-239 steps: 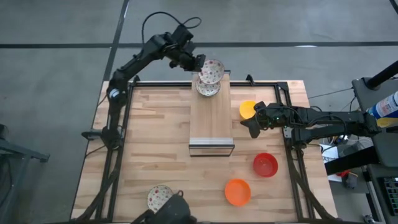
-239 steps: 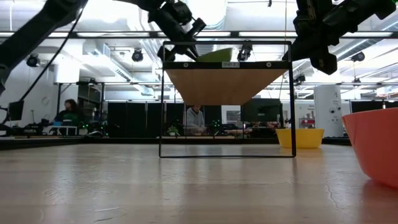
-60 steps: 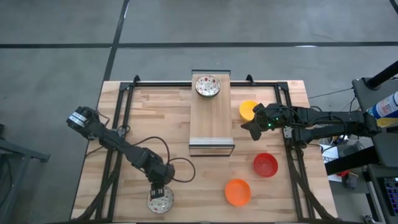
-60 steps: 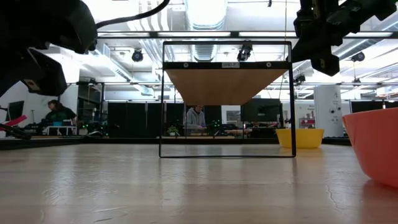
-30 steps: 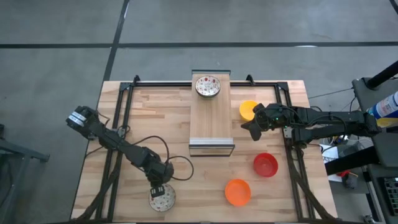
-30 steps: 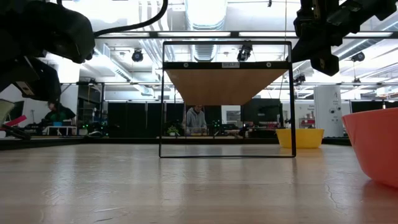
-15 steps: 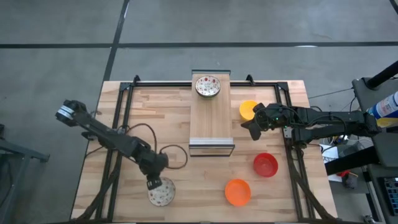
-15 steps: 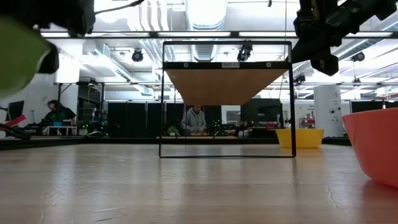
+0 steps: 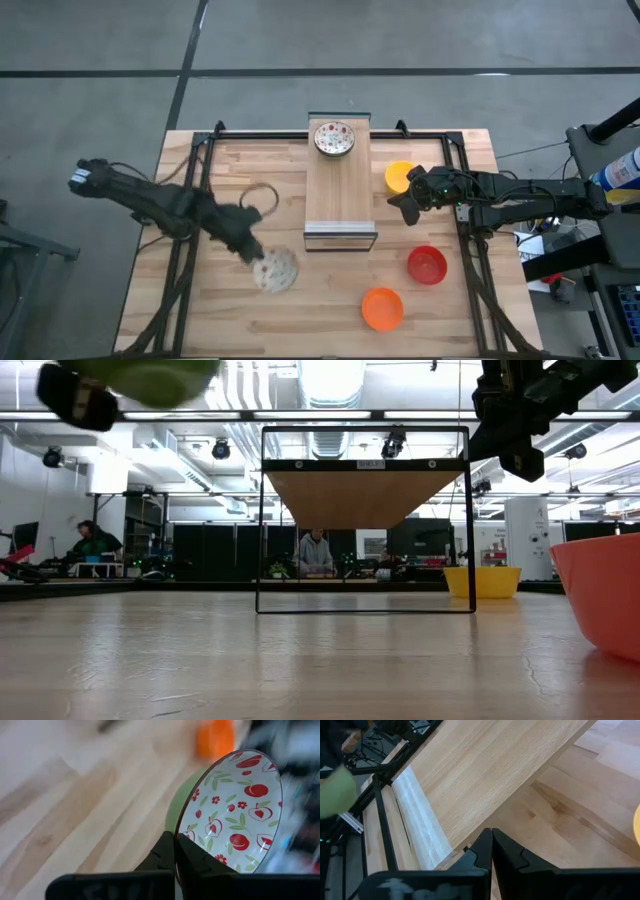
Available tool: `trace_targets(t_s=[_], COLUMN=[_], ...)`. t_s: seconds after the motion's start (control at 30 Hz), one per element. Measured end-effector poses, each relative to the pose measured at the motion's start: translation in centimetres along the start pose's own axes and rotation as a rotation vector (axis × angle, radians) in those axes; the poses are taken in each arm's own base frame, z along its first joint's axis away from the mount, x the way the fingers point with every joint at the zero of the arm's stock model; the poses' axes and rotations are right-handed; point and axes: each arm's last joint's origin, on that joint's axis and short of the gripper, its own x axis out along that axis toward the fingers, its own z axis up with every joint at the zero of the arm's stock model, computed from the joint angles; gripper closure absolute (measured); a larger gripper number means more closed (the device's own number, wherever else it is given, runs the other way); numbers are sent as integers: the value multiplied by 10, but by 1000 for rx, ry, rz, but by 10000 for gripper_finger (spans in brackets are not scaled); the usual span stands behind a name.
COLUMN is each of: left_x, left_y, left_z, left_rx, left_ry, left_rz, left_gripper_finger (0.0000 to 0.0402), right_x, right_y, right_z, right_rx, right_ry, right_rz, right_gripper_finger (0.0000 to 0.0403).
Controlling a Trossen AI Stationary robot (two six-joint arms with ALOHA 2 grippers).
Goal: Pick & Place Mini bowls
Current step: Stack the white patterned bowl on top of the white patterned bowl on the shelf
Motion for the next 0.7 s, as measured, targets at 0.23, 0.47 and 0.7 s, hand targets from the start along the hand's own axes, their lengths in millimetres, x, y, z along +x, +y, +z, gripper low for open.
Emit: trace_targets(t_s=[0.23, 0.47, 0.7], left_x=[-39, -68, -79], left_y=[-16, -16, -5], left_z=[41, 79, 114], left_rx=[-140, -204, -224], left_ry=[-302, -486, -550], left_rz=[-140, -159, -132], left_gripper_finger=[401, 401, 401], right_x=[0, 0, 0], right_y=[0, 0, 0], right_z=[0, 0, 0], right_rx=[0, 1, 4], right_ry=[0, 0, 0], right_rz=[0, 1, 1], right_gripper_finger=[394, 394, 394])
